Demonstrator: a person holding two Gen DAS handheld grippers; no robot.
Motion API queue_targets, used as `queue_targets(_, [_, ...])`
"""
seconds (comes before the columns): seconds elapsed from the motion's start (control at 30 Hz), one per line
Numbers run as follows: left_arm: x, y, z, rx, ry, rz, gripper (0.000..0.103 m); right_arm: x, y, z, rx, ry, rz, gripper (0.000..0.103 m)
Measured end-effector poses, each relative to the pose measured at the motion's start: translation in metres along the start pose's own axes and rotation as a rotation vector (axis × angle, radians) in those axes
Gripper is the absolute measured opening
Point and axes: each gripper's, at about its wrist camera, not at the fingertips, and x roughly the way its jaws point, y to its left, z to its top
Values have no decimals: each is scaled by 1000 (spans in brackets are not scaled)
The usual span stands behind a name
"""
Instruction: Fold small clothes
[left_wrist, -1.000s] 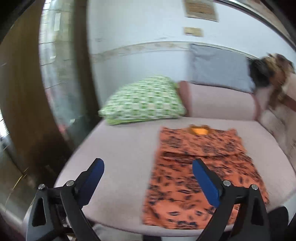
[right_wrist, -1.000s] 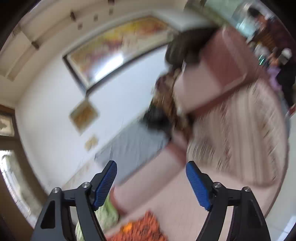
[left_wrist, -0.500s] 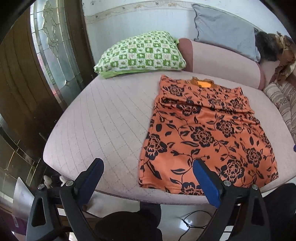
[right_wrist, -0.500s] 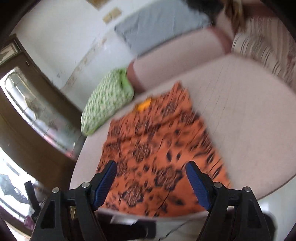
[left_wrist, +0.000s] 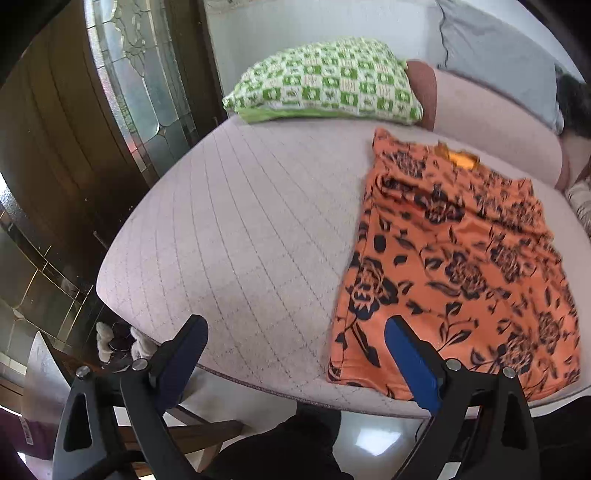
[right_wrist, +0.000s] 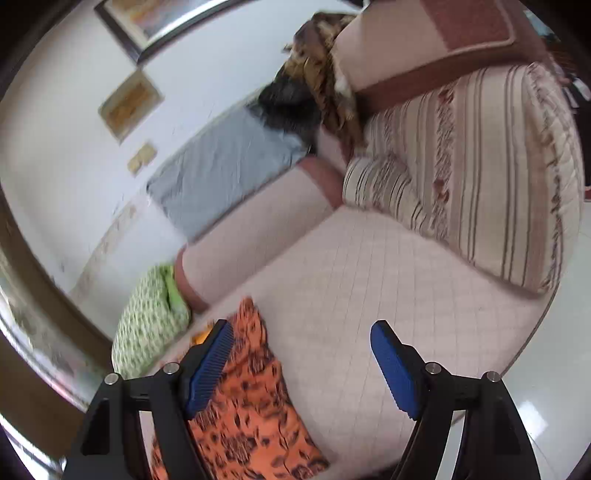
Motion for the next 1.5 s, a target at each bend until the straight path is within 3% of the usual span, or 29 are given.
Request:
queue_targets(0.27, [31, -22, -11, -7, 99, -27, 96, 101, 49, -106, -96, 432, 64, 79])
queue_targets(0.33, [38, -22, -14, -22, 128, -49, 96, 117, 48, -123, -101, 486, 35, 79])
queue_targets(0.37, [38, -22, -15, -30, 126, -60, 90, 122, 44, -127, -90, 500, 24, 79])
queue_targets(0.43, [34, -25, -16, -11, 98, -65, 81, 126, 38, -128, -53, 508, 23, 79])
queue_targets(0.53, [33, -30, -16, 21, 80, -38, 81, 116, 40, -119, -65, 458, 47, 79])
queue_targets(0.63, [42, -23, -15, -16, 117, -24, 81, 116, 52, -111, -142, 423, -6, 79])
queue_targets(0.83, [54, -21, -19, -26, 154, -28, 81, 133, 40, -123, -59, 492, -3, 79])
queue_targets(0.97, [68, -24, -19, -43, 185, -38, 81, 142, 52, -137, -111, 518, -31, 79])
queue_targets(1.1, [68, -27, -18, -42, 159, -56, 79, 140, 60, -137, -118, 512, -10, 79])
queue_targets(1.27, [82, -37, -23, -30, 204, -106, 40, 141, 61, -135, -121, 506, -20, 79])
queue_targets(1.37, [83, -39, -25, -32, 197, -134, 32, 145, 60, -139, -119, 519, -29, 79])
queue_targets(1.5, [83, -34, -24, -59, 201, -176, 30, 150, 55, -140, -119, 515, -51, 79])
